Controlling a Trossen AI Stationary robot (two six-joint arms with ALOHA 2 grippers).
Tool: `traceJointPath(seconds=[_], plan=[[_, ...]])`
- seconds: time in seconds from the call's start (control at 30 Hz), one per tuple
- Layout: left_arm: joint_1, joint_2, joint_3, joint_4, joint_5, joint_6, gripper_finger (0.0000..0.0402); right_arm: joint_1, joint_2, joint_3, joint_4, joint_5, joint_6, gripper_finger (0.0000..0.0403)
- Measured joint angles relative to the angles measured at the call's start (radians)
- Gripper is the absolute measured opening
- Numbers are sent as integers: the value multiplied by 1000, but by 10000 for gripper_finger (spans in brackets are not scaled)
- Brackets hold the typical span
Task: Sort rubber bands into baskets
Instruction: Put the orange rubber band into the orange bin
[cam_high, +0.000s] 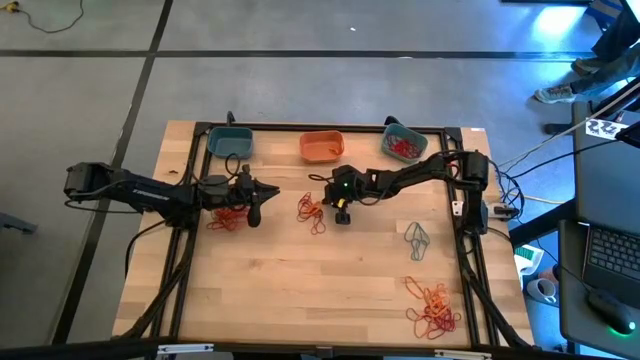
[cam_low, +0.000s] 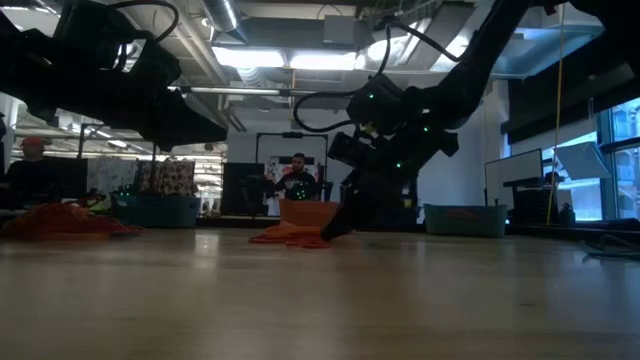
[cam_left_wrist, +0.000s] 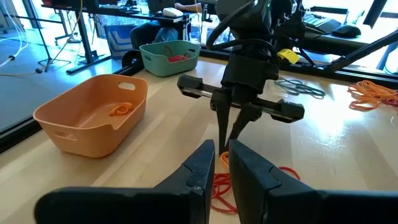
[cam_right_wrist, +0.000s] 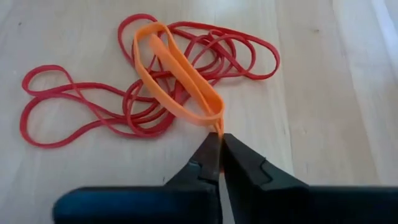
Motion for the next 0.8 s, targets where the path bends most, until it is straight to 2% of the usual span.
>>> traceJointPath(seconds=[0.17, 0.27, 0.57, 0.7, 0.8], plan=[[0, 0, 0, 0, 0, 0, 45, -2, -52, -5, -70, 29, 1, 5], [0, 0, 0, 0, 0, 0, 45, -2, -102, -4, -123, 82, 1, 7], [0, 0, 0, 0, 0, 0, 45, -2, -228, -3, -278, 366, -73, 9], [0, 0, 0, 0, 0, 0, 45, -2, -249, -3, -229, 529, -112, 8], [0, 0, 0, 0, 0, 0, 45, -2, -248, -3, -150, 564, -127, 8]])
